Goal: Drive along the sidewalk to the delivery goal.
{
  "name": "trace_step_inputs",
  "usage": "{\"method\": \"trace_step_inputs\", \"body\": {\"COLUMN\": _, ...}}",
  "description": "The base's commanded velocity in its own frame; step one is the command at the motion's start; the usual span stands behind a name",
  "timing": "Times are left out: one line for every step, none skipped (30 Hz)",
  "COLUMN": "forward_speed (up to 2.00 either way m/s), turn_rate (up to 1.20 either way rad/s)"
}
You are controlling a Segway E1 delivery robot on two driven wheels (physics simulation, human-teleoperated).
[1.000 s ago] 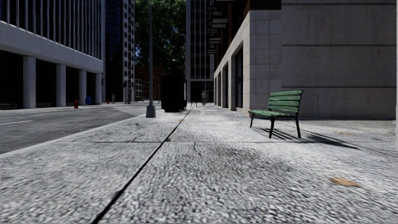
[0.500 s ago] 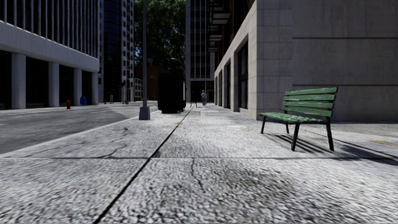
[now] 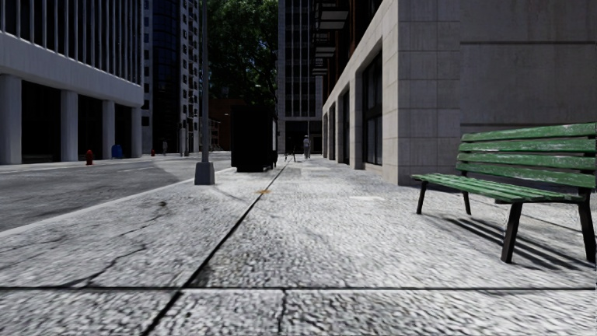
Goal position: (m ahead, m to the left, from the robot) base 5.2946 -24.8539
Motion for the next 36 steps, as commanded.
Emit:
{"method": "trace_step_inputs", "body": {"forward_speed": 2.0, "turn_rate": 0.0}}
{"method": "trace_step_inputs", "body": {"forward_speed": 2.0, "turn_rate": 0.0}}
{"method": "trace_step_inputs", "body": {"forward_speed": 2.0, "turn_rate": 0.0}}
{"method": "trace_step_inputs", "body": {"forward_speed": 2.0, "turn_rate": 0.0}}
{"method": "trace_step_inputs", "body": {"forward_speed": 2.0, "turn_rate": 0.0}}
{"method": "trace_step_inputs", "body": {"forward_speed": 2.0, "turn_rate": 0.0}}
{"method": "trace_step_inputs", "body": {"forward_speed": 2.0, "turn_rate": 0.0}}
{"method": "trace_step_inputs", "body": {"forward_speed": 2.0, "turn_rate": 0.0}}
{"method": "trace_step_inputs", "body": {"forward_speed": 2.0, "turn_rate": 0.0}}
{"method": "trace_step_inputs", "body": {"forward_speed": 2.0, "turn_rate": 0.0}}
{"method": "trace_step_inputs", "body": {"forward_speed": 2.0, "turn_rate": 0.0}}
{"method": "trace_step_inputs", "body": {"forward_speed": 2.0, "turn_rate": 0.0}}
{"method": "trace_step_inputs", "body": {"forward_speed": 2.0, "turn_rate": 0.0}}
{"method": "trace_step_inputs", "body": {"forward_speed": 2.0, "turn_rate": 0.0}}
{"method": "trace_step_inputs", "body": {"forward_speed": 2.0, "turn_rate": 0.0}}
{"method": "trace_step_inputs", "body": {"forward_speed": 2.0, "turn_rate": 0.0}}
{"method": "trace_step_inputs", "body": {"forward_speed": 2.0, "turn_rate": 0.0}}
{"method": "trace_step_inputs", "body": {"forward_speed": 2.0, "turn_rate": 0.0}}
{"method": "trace_step_inputs", "body": {"forward_speed": 2.0, "turn_rate": 0.0}}
{"method": "trace_step_inputs", "body": {"forward_speed": 2.0, "turn_rate": 0.0}}
{"method": "trace_step_inputs", "body": {"forward_speed": 2.0, "turn_rate": 0.0}}
{"method": "trace_step_inputs", "body": {"forward_speed": 2.0, "turn_rate": 0.0}}
{"method": "trace_step_inputs", "body": {"forward_speed": 2.0, "turn_rate": 0.0}}
{"method": "trace_step_inputs", "body": {"forward_speed": 2.0, "turn_rate": 0.0}}
{"method": "trace_step_inputs", "body": {"forward_speed": 2.0, "turn_rate": 0.0}}
{"method": "trace_step_inputs", "body": {"forward_speed": 2.0, "turn_rate": 0.0}}
{"method": "trace_step_inputs", "body": {"forward_speed": 2.0, "turn_rate": 0.0}}
{"method": "trace_step_inputs", "body": {"forward_speed": 2.0, "turn_rate": 0.0}}
{"method": "trace_step_inputs", "body": {"forward_speed": 2.0, "turn_rate": 0.0}}
{"method": "trace_step_inputs", "body": {"forward_speed": 2.0, "turn_rate": 0.0}}
{"method": "trace_step_inputs", "body": {"forward_speed": 2.0, "turn_rate": 0.0}}
{"method": "trace_step_inputs", "body": {"forward_speed": 2.0, "turn_rate": 0.0}}
{"method": "trace_step_inputs", "body": {"forward_speed": 1.99, "turn_rate": 0.0}}
{"method": "trace_step_inputs", "body": {"forward_speed": 1.9, "turn_rate": 0.0}}
{"method": "trace_step_inputs", "body": {"forward_speed": 1.9, "turn_rate": 0.0}}
{"method": "trace_step_inputs", "body": {"forward_speed": 1.77, "turn_rate": 0.0}}
